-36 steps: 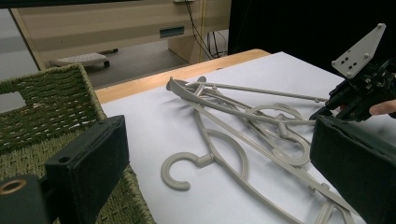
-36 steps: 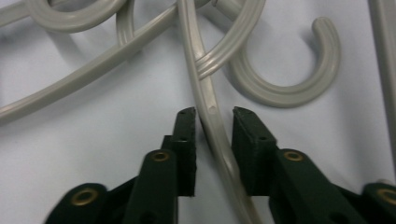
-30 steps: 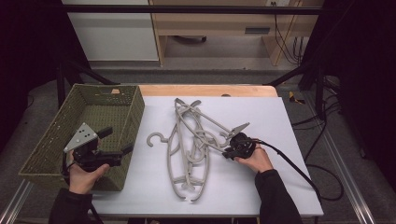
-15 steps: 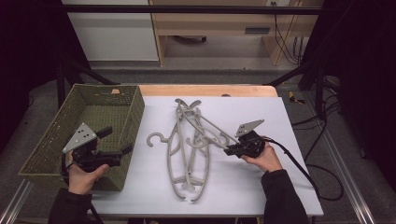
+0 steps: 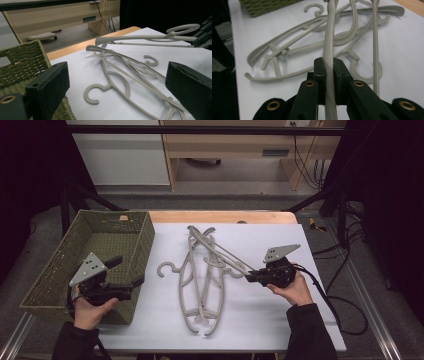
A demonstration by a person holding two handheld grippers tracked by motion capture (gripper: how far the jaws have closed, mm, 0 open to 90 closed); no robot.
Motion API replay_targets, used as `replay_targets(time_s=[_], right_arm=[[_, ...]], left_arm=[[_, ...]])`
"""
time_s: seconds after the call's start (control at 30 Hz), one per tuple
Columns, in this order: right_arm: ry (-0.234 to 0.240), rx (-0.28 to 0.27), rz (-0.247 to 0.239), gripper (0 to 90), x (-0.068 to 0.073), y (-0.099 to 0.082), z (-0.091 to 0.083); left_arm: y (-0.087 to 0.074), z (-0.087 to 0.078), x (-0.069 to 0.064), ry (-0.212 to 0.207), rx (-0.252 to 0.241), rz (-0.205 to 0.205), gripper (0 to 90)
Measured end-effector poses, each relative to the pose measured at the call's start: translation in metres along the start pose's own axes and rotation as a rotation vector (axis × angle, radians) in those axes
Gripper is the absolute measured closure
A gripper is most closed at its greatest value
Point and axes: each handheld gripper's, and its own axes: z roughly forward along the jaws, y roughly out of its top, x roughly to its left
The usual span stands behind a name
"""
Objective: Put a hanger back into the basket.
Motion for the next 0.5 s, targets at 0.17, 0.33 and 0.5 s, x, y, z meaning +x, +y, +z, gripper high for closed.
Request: replay_targets(time_s=[0.17,0.33,0.5], right_arm=[[0.042,-0.022,-0.038,82.8,0.011,0.008,-0.007],[0.112,-0.028,-0.09,82.8,0.027,0.017,-0.008],[0.188,0.0,-0.137,82.8,0.042,0.024,-0.003]], left_arm=[[0.003,0.001,-0.007,-0.015,0.01,0.029,4.9],[0.006,0.005,-0.019,-0.05,0.045,0.097,4.9],[0.006,0.01,-0.031,-0.086,0.102,0.177,4.9]])
